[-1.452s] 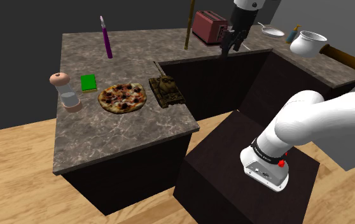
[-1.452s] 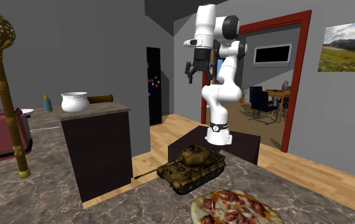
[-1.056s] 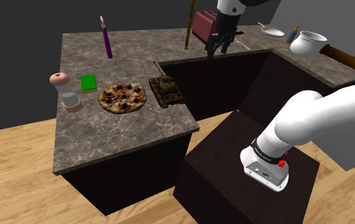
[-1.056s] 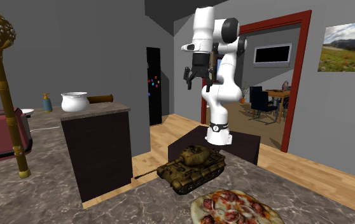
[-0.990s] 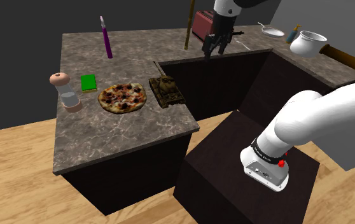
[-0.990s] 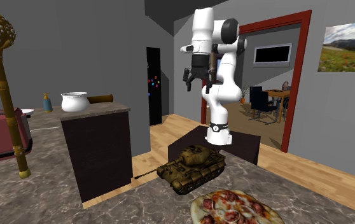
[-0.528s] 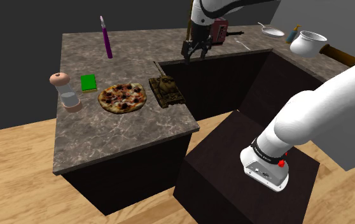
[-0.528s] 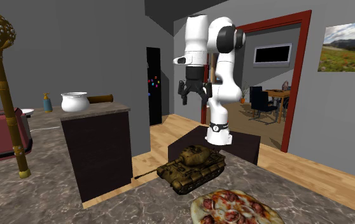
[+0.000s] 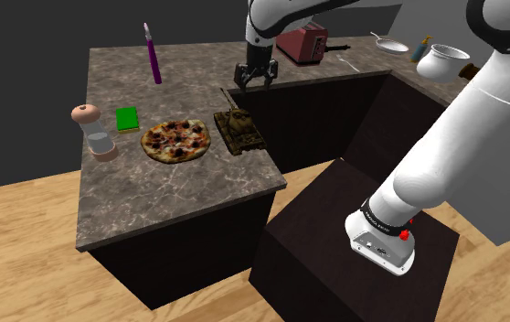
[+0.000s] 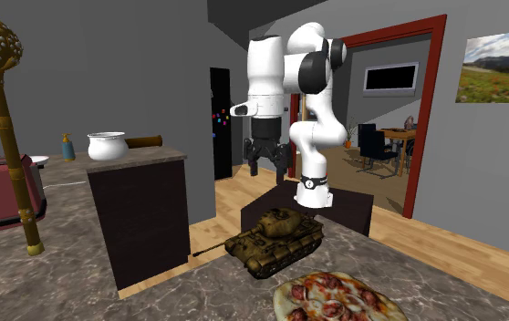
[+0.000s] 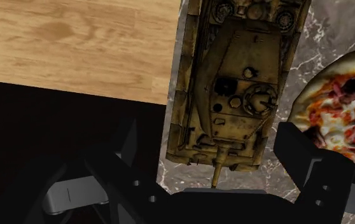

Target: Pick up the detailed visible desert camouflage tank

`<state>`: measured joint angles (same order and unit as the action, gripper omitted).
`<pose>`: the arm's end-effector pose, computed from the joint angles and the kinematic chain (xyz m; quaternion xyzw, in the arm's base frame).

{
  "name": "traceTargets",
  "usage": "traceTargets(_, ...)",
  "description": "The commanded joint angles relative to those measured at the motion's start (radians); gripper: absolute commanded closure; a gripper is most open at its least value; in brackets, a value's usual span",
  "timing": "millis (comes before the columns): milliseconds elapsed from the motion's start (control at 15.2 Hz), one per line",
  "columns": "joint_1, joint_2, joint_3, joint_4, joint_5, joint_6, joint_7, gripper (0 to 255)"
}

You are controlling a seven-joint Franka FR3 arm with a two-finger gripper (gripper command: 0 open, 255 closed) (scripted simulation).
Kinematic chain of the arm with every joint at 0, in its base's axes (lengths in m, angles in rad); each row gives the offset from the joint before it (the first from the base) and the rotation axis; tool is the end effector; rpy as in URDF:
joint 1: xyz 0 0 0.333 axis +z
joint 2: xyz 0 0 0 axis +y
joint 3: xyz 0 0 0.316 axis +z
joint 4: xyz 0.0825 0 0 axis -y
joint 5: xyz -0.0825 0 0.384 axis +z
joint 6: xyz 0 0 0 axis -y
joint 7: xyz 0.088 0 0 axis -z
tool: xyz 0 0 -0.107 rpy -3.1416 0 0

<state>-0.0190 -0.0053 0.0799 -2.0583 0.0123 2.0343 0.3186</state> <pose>0.5442 0.0339 0.4358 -0.9913 0.1313 0.0102 0.0034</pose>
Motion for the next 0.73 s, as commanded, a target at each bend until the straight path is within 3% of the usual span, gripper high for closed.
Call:
traceTargets(0, 0.003, 0.080, 0.003, 0.058, 0.003, 0.018, 0.033, 0)
traceTargets(462, 0.007, 0.353, -0.006, 0.313, 0.014, 0.029, 0.113, 0)
traceTargets(660, 0.008, 0.370, -0.007, 0.295, 0.013, 0.063, 0.112, 0)
